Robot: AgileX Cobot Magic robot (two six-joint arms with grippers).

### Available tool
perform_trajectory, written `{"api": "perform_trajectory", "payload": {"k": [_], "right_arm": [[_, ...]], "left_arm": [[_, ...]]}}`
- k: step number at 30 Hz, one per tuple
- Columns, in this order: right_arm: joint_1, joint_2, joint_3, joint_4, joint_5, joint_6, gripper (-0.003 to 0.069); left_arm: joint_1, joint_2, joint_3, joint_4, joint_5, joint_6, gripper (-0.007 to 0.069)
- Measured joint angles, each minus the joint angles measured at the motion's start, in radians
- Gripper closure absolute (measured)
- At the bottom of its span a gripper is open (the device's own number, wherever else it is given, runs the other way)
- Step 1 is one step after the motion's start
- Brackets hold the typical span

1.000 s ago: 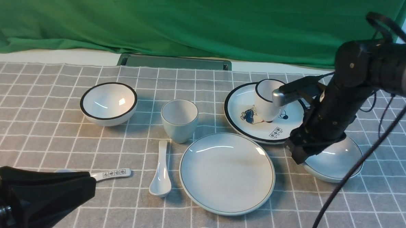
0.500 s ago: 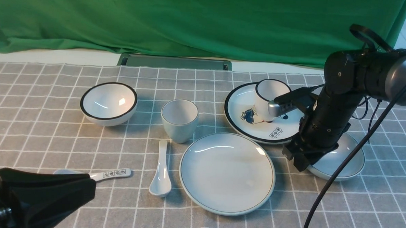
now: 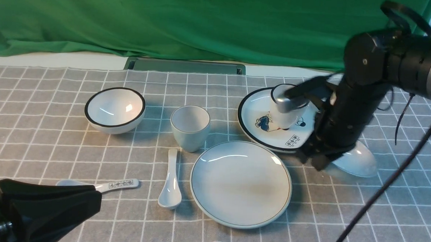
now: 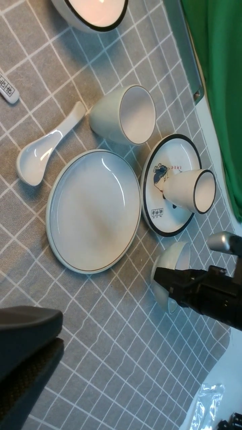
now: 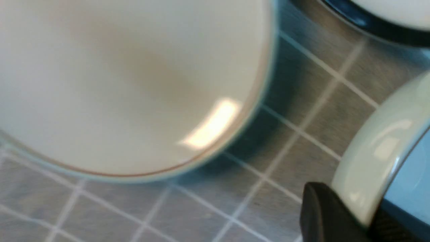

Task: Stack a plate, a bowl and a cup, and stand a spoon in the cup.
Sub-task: Use the right arm to grab a blue rice bowl, then use the right arm to put the blue rice bowl into the blue large plate in the middle

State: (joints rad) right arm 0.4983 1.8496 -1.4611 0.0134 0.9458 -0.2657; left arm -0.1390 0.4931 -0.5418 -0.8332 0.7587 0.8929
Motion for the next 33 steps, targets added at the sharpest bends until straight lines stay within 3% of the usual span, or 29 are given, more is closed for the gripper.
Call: {"api": "perform_trajectory", "payload": {"k": [5, 9, 29, 33], "right_arm": [[0.221, -0.044, -0.001, 0.022, -0.06, 0.009, 0.0582], [0.293, -0.004, -0.001, 0.022, -0.126, 0.018, 0.0582], [0.293, 0.111, -0.003, -0.013, -0.207, 0.047, 0.0579], [0.293, 0.117, -0.004, -0.013, -0.198, 0.082, 0.0498]], "left_arm": [[0.0, 0.0, 0.0, 0.0, -0.003, 0.017, 0.0608], [0.0, 0.0, 0.0, 0.0, -0.003, 0.019, 0.0608], [0.0, 0.0, 0.0, 0.0, -0.003, 0.02, 0.0608], [0.0, 0.0, 0.0, 0.0, -0.003, 0.021, 0.0608]]}}
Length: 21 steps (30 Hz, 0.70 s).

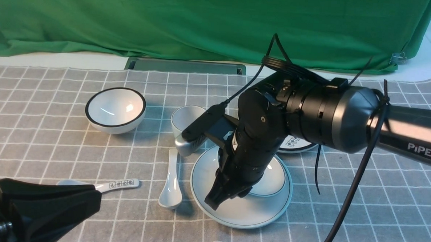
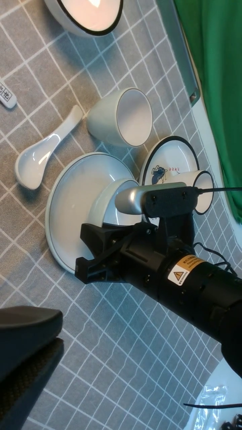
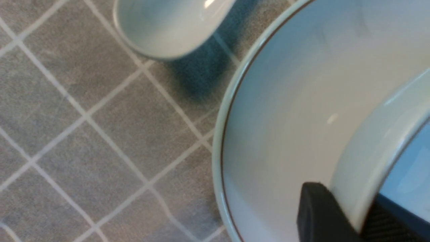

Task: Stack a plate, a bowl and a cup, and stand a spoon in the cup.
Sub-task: Use the right arm to put the blue rice bowl into the blue large plate in the middle, then use the left arm to grab a blue teacup

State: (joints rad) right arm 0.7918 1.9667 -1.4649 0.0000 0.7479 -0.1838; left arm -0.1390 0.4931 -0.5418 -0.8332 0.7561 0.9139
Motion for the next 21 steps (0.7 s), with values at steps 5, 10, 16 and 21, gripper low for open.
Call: {"api": "perform_trajectory", "payload": {"k": [5, 10, 16, 21], "right_arm": [[0.001, 0.003, 0.0, 0.0, 0.032, 0.04, 0.0325], [0.019, 0.003, -0.002, 0.0, 0.044, 0.045, 0.0215], [0.031, -0.028, -0.02, 0.0, 0.067, 0.045, 0.0207], [0.035, -0.196, -0.023, 0.0, 0.156, 0.045, 0.0217]], "left_arm": [[0.0, 0.0, 0.0, 0.0, 0.0, 0.0, 0.0608], [0.0, 0.0, 0.0, 0.0, 0.0, -0.005, 0.0608], [0.0, 0.023, -0.004, 0.019, 0.008, -0.075, 0.0608], [0.0, 0.208, -0.1, 0.091, 0.107, -0.132, 0.0608]]}}
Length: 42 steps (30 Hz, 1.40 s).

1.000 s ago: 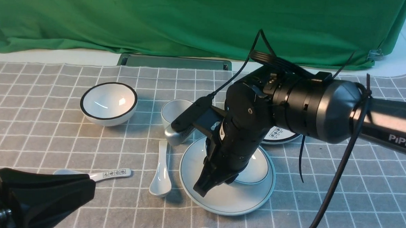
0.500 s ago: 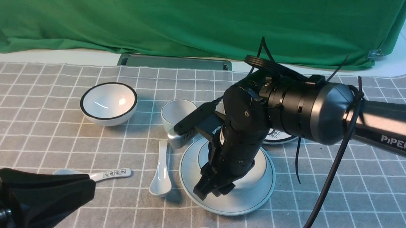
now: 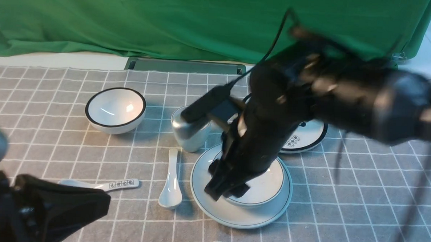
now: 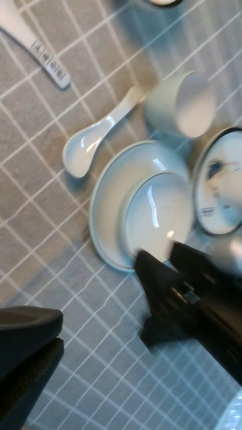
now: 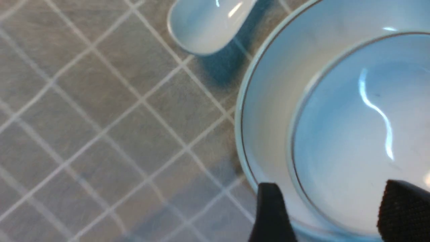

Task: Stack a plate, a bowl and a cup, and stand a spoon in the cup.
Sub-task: Use the left arm to grab a blue teacup

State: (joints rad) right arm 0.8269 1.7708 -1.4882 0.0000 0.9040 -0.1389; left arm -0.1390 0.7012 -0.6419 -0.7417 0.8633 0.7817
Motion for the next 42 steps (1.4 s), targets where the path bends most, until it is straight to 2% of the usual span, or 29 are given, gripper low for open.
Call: {"api": "perform_trajectory", "payload": {"k": [2, 6, 7, 8, 11, 12, 13, 14, 17, 20, 23, 26, 31, 33, 38, 41, 42], "right_arm": [[0.0, -0.069, 0.017, 0.0, 0.044, 0.0, 0.0253], [0.0, -0.248, 0.124, -0.007, 0.077, -0.001, 0.044], [0.0, -0.266, 0.138, -0.008, 0.078, -0.001, 0.045], [0.0, -0.341, 0.194, -0.01, 0.078, -0.001, 0.054], [0.0, -0.451, 0.275, -0.01, 0.073, 0.004, 0.0613], [0.0, -0.519, 0.324, -0.011, 0.065, 0.012, 0.0632], [0.0, -0.565, 0.356, -0.011, 0.06, 0.019, 0.0638], [0.0, -0.573, 0.361, -0.011, 0.058, 0.021, 0.0638], [0.0, -0.677, 0.43, -0.011, 0.055, 0.029, 0.0638], [0.0, -0.742, 0.473, -0.011, 0.052, 0.037, 0.0638], [0.0, -0.81, 0.523, -0.011, 0.052, 0.055, 0.0638], [0.0, -0.854, 0.563, -0.011, 0.055, 0.078, 0.0638], [0.0, -0.873, 0.586, -0.011, 0.059, 0.101, 0.0638], [0.0, -0.875, 0.586, -0.011, 0.059, 0.105, 0.0638], [0.0, -0.875, 0.586, -0.011, 0.059, 0.105, 0.0638], [0.0, -0.875, 0.586, -0.011, 0.059, 0.11, 0.0638], [0.0, -0.875, 0.586, -0.011, 0.059, 0.118, 0.0638]], "left_arm": [[0.0, 0.076, -0.054, 0.001, 0.033, 0.0, 0.0608], [-0.024, 0.275, -0.169, 0.018, 0.07, 0.0, 0.0608], [-0.032, 0.298, -0.181, 0.025, 0.07, 0.0, 0.0608], [-0.071, 0.381, -0.23, 0.068, 0.068, -0.008, 0.0608], [-0.17, 0.526, -0.341, 0.188, 0.069, -0.058, 0.0608], [-0.223, 0.622, -0.416, 0.292, 0.073, -0.114, 0.0608], [-0.262, 0.695, -0.485, 0.377, 0.08, -0.152, 0.0608], [-0.272, 0.707, -0.509, 0.391, 0.083, -0.158, 0.0608], [-0.317, 0.896, -0.687, 0.547, 0.127, -0.208, 0.0604], [-0.32, 1.01, -0.818, 0.591, 0.166, -0.209, 0.0585], [-0.32, 1.145, -0.959, 0.67, 0.197, -0.206, 0.051], [-0.32, 1.209, -1.03, 0.742, 0.192, -0.198, 0.0404], [-0.32, 1.277, -1.049, 0.755, 0.15, -0.167, 0.0278], [-0.32, 1.307, -1.049, 0.755, 0.14, -0.151, 0.0253], [-0.32, 1.362, -1.049, 0.763, 0.082, -0.126, 0.0251], [-0.32, 1.386, -1.05, 0.766, 0.062, -0.118, 0.0308], [-0.32, 1.394, -1.05, 0.765, 0.068, -0.114, 0.0351]]}}
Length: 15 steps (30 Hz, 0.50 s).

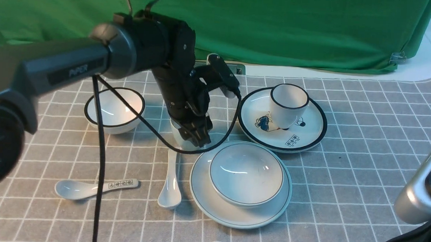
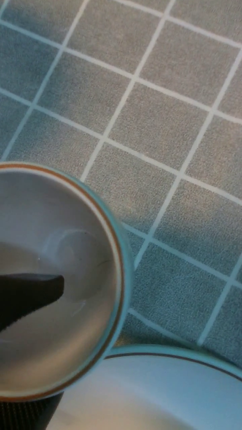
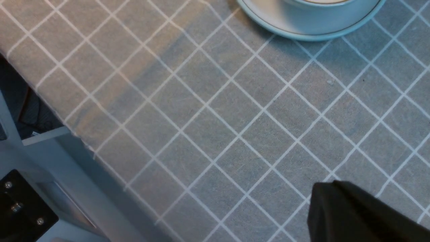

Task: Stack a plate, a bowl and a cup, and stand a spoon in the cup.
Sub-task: Use the left arm to grab a blue teacup, then use the left arm to put the blue teacup into the blue rice bowl in the middle

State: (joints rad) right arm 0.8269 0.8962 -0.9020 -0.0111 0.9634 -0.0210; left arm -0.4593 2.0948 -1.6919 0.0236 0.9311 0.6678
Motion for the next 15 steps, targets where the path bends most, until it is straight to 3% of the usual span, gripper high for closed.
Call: {"api": "perform_trajectory", "payload": {"k": [3, 6, 11, 15], "right_arm": [[0.0, 0.0, 0.0, 0.0, 0.0, 0.01, 0.0635], [0.0, 0.0, 0.0, 0.0, 0.0, 0.01, 0.0635], [0.0, 0.0, 0.0, -0.01, 0.001, 0.01, 0.0629], [0.0, 0.0, 0.0, -0.041, 0.008, 0.01, 0.0627]], "left_arm": [[0.0, 0.002, 0.0, -0.024, 0.028, 0.008, 0.0508], [0.0, -0.014, -0.007, -0.024, 0.074, 0.014, 0.0588], [-0.037, -0.119, -0.025, -0.054, 0.151, -0.013, 0.0594], [-0.132, -0.184, -0.034, -0.123, 0.169, -0.013, 0.0594]]}}
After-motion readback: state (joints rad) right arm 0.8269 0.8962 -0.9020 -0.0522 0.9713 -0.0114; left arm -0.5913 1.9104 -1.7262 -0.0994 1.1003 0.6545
